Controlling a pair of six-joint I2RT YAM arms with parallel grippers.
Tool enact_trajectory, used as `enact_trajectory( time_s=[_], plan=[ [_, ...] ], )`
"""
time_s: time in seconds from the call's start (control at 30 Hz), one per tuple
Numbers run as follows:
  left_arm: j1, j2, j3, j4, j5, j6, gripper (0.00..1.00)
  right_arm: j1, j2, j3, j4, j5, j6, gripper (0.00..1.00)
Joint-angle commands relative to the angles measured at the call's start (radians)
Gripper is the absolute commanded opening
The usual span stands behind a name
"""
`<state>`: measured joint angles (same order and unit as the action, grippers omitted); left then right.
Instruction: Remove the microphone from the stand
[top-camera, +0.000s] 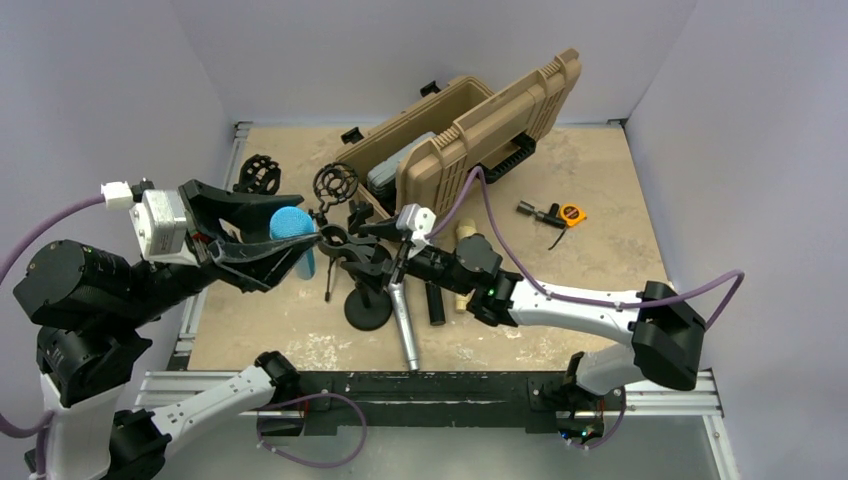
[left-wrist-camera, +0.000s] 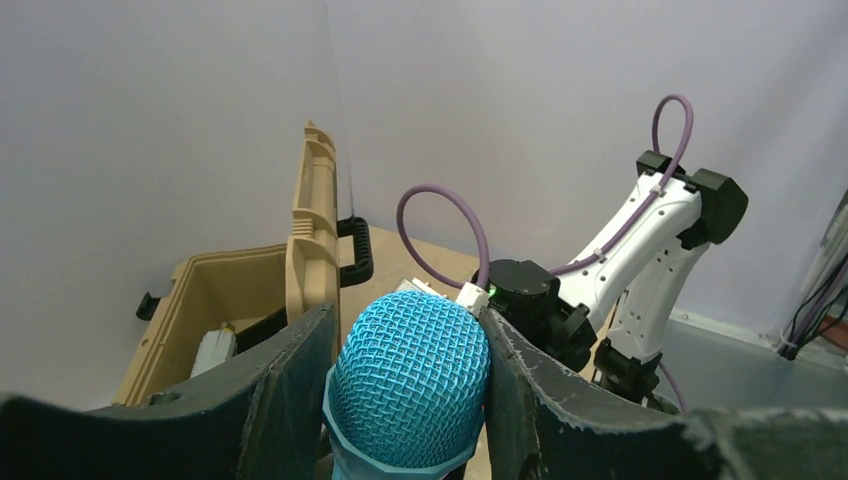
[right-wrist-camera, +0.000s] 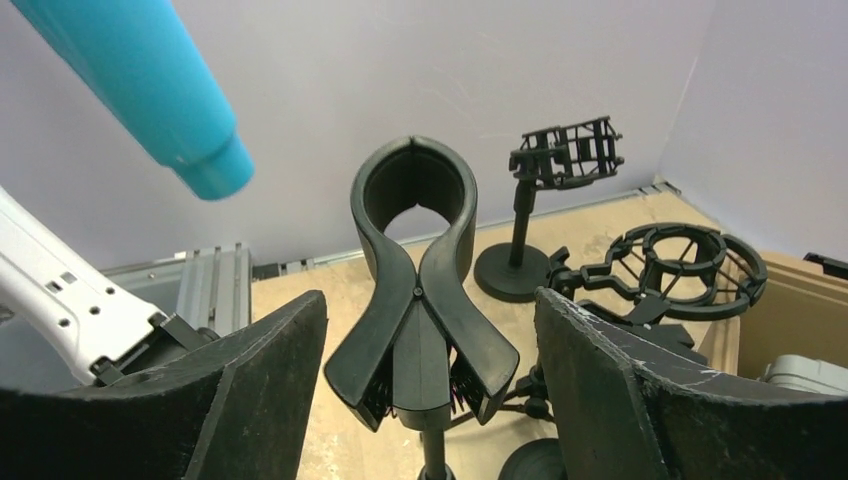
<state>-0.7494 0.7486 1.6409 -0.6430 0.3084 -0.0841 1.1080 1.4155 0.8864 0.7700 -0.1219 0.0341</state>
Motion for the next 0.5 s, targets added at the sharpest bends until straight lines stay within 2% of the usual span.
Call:
enact_trajectory(
  time_s=[0.0, 0.27, 0.47],
  plan=[
    [-0.005, 0.013, -0.008, 0.119, -0.084, -0.106, 0.0, -0.004, -0.092, 0.052, 0.031, -0.031, 0.048, 0.74],
    [-0.006, 0.047, -0.021, 0.156, -0.058, -0.186, 0.0, -0.005, -0.233, 0.006, 0.131, -0.217, 0.098, 0.78],
    [-0.005, 0.064, -0.083, 0.291, 0.052, -0.283, 0.0, -0.004, -0.19, 0.072, 0.188, -0.281, 0.175, 0.78]
  ],
)
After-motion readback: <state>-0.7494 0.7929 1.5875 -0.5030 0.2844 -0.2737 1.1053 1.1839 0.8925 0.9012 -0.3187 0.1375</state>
